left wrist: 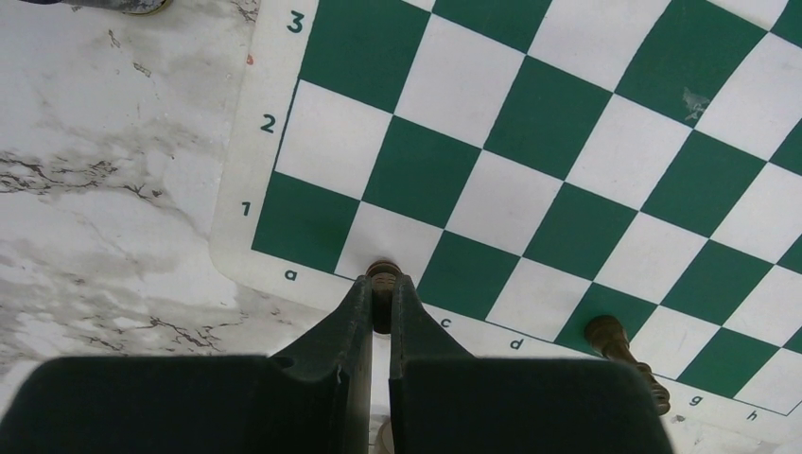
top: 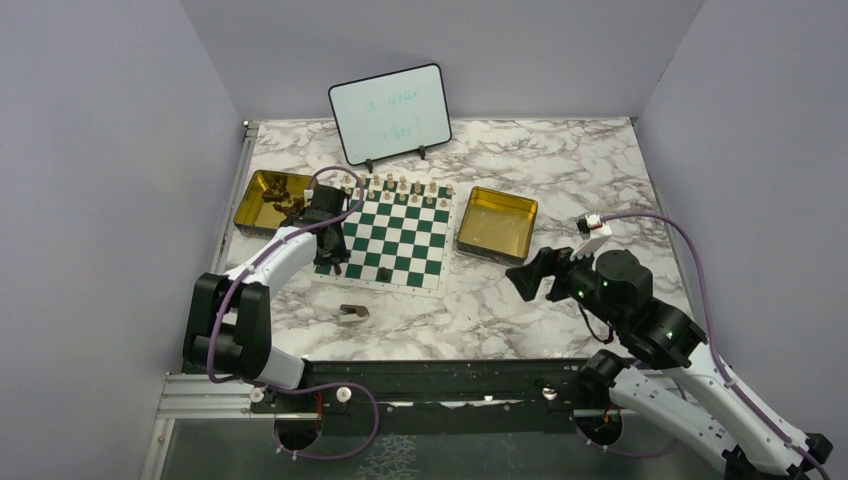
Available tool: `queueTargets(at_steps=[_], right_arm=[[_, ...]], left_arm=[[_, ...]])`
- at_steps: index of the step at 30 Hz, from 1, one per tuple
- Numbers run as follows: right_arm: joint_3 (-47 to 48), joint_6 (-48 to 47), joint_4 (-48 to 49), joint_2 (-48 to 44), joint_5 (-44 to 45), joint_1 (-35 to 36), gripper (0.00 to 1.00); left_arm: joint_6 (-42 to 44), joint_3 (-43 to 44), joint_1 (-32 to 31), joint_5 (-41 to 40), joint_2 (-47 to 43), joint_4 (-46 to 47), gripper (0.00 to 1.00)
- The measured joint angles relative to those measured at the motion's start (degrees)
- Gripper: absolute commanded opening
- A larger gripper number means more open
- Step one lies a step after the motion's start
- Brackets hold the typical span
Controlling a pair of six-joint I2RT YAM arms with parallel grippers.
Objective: Set up the chess pieces on the board
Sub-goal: Place the chess piece on the chessboard.
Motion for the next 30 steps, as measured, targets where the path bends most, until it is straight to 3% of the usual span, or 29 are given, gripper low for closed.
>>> queueTargets(at_steps=[13, 21, 30], right_arm=[[0.0, 0.0, -0.4, -1.2, 0.1, 0.0, 1.00], [0.0, 0.0, -0.8, -2.0, 0.2, 0.0, 1.00], [0.0, 0.0, -0.8, -2.0, 0.6, 0.0, 1.00]], left_arm=[[0.1, 1.5, 0.0, -0.3, 2.5, 0.6, 0.08], [0.4, 1.5, 0.0, -0.4, 2.7, 0.8, 0.32], [0.6, 1.5, -0.3, -0.4, 2.6, 0.8, 0.43]])
